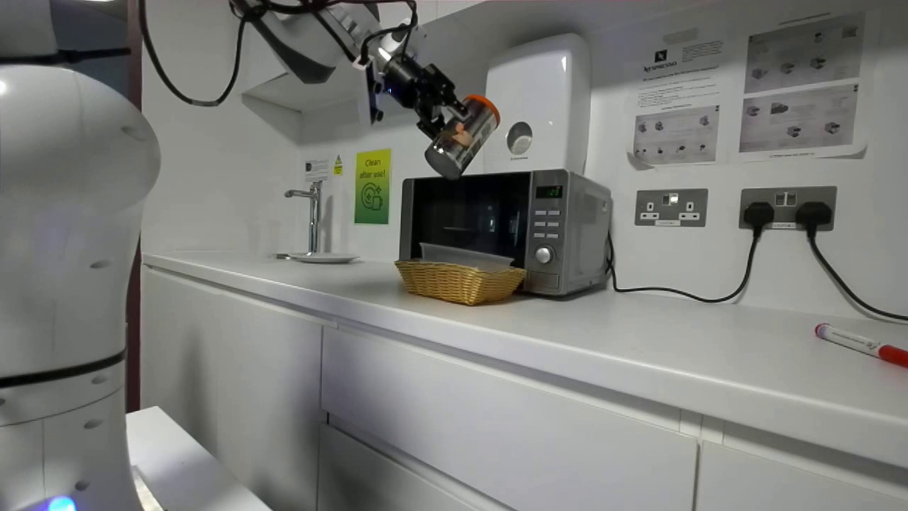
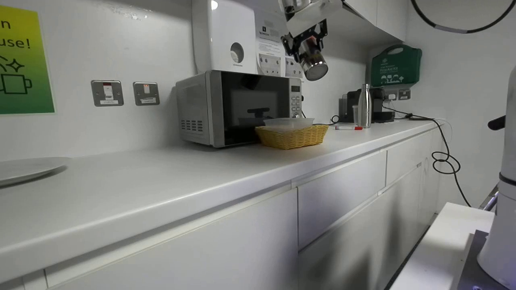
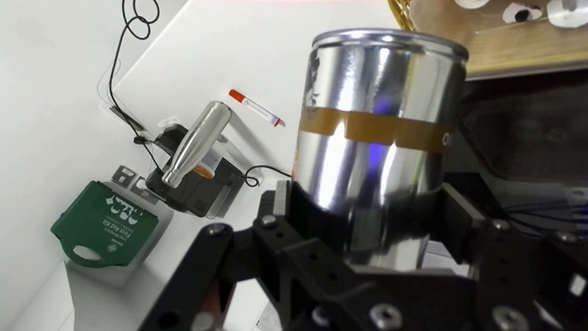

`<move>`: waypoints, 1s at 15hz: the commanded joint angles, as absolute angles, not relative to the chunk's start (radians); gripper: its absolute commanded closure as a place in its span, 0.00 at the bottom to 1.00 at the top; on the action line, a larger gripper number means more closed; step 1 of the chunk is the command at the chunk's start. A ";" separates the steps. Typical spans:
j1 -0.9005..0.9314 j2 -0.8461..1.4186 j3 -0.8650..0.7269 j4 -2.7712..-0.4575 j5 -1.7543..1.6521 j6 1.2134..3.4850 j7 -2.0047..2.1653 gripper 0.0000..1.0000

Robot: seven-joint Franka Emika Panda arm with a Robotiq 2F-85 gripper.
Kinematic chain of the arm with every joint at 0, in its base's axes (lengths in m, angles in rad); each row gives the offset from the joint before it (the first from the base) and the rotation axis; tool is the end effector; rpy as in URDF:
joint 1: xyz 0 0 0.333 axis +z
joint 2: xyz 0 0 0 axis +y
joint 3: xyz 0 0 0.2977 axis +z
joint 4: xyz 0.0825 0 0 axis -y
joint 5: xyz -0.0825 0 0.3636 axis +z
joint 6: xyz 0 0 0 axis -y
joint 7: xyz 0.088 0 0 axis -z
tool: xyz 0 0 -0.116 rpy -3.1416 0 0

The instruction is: Put the brown box in front of the microwave then put the flask in the colourless bowl

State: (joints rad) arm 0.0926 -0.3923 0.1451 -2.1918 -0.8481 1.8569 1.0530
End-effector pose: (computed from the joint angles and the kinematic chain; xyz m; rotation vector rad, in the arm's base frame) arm 0.4378 0.0471 0.5569 2.2709 -0.6918 0.7067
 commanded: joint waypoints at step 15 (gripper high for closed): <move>0.099 -0.318 0.172 -2.338 -1.024 2.162 1.279 0.47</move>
